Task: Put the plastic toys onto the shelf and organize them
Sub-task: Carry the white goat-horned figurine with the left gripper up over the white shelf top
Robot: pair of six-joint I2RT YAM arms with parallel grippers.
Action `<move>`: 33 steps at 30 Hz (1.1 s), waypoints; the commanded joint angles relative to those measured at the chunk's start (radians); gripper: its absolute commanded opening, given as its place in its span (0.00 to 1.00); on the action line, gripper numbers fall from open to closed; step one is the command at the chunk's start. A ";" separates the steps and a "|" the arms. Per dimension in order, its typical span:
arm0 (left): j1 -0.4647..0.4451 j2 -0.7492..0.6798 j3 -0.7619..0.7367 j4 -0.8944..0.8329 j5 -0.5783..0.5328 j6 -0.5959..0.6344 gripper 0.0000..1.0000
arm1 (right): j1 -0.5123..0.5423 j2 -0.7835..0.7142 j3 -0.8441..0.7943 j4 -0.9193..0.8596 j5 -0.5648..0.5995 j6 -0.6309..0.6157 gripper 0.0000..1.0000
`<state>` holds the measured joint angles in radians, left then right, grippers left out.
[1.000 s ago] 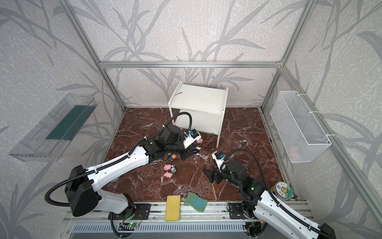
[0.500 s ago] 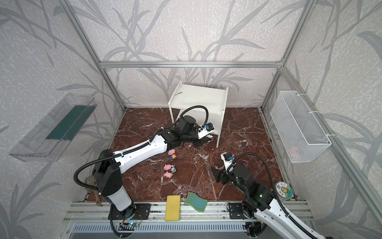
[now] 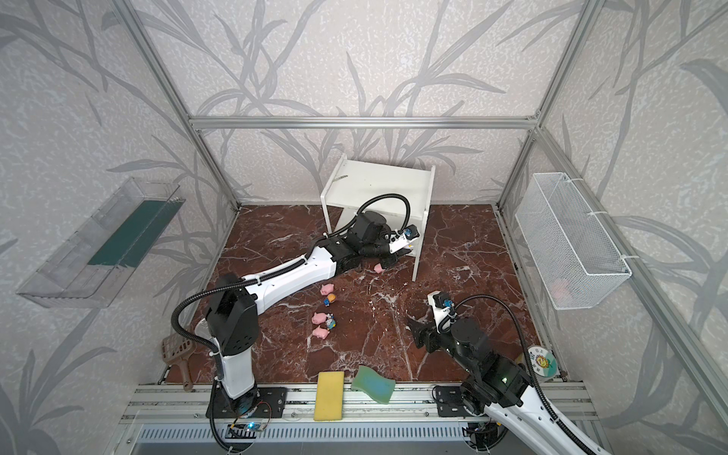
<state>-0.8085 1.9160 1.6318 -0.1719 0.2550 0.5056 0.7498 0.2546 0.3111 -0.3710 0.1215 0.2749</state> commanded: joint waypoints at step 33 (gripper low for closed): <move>0.036 0.121 0.082 0.165 0.020 -0.023 0.27 | 0.003 0.006 -0.010 0.028 -0.023 -0.002 0.86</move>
<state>-0.7746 2.0178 1.6695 -0.0299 0.2604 0.4896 0.7498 0.2565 0.3096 -0.3641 0.1104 0.2756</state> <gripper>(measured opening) 0.282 0.861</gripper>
